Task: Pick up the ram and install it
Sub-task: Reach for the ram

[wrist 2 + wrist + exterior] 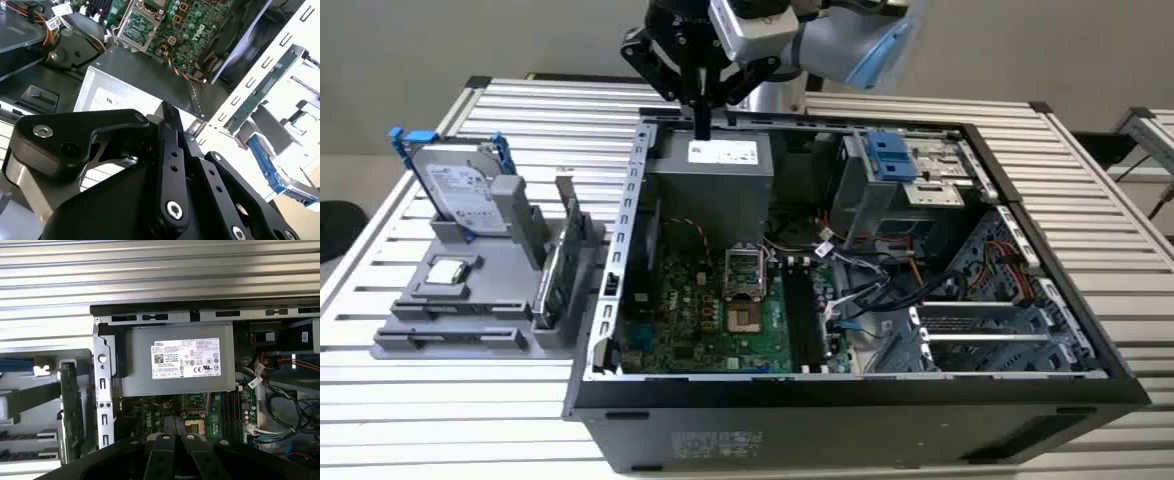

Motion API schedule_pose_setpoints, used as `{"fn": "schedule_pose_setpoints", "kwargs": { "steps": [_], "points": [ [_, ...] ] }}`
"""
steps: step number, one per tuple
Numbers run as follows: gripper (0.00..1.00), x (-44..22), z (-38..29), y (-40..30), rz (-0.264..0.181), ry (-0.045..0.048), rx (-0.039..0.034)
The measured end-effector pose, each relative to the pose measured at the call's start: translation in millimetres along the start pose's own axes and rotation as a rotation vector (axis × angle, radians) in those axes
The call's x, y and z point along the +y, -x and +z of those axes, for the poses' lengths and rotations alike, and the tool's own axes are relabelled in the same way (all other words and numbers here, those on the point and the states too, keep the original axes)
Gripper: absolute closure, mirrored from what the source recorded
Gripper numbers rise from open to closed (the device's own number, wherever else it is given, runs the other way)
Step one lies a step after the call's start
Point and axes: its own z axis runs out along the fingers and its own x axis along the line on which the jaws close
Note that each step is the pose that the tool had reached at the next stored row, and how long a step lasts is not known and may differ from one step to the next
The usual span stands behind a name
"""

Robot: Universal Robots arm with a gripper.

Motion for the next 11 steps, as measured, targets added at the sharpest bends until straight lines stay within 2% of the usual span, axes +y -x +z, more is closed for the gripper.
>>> {"fn": "schedule_pose_setpoints", "kwargs": {
  "steps": [11],
  "points": [
    [1.0,-0.2,-0.1,-1.7,0.0,0.0002,0.0001]
  ]
}}
